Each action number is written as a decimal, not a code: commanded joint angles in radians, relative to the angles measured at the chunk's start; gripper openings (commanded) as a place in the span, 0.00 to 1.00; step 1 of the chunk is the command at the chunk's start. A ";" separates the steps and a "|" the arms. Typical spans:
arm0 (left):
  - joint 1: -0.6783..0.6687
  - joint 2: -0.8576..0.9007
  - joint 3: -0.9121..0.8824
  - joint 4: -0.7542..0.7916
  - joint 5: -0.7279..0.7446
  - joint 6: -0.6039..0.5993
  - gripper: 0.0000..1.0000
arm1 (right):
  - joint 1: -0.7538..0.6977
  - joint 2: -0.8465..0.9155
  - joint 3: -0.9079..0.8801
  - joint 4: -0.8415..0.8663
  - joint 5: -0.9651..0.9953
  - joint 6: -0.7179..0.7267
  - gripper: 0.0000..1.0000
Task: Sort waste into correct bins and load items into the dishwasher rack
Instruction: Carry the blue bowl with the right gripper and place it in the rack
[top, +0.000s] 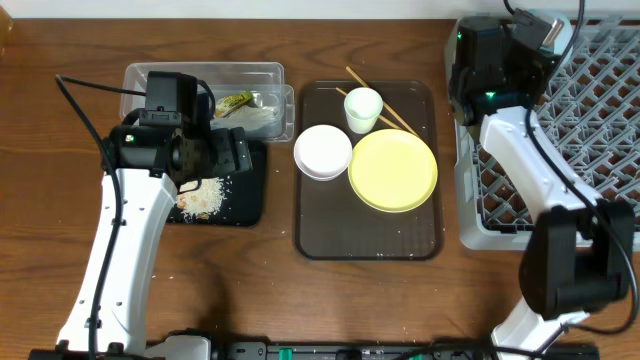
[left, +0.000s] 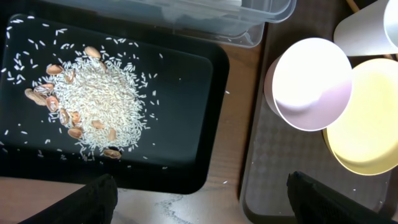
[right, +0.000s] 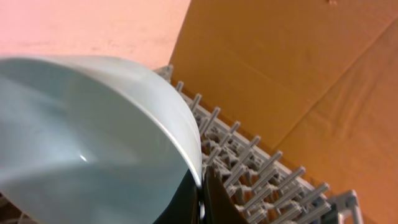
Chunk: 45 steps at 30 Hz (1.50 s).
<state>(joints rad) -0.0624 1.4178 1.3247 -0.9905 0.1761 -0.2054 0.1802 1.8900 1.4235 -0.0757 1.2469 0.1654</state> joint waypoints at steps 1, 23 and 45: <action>0.002 0.005 0.003 -0.003 -0.013 0.006 0.89 | -0.010 0.050 0.002 0.060 0.034 -0.103 0.01; 0.002 0.005 0.003 -0.003 -0.013 0.006 0.90 | 0.016 0.205 0.002 0.054 -0.051 -0.163 0.04; 0.002 0.005 0.003 -0.003 -0.013 0.006 0.91 | 0.118 0.069 0.003 -0.157 -0.362 -0.188 0.66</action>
<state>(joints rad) -0.0624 1.4178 1.3247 -0.9909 0.1761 -0.2054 0.2657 2.0468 1.4227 -0.2070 1.0405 -0.0177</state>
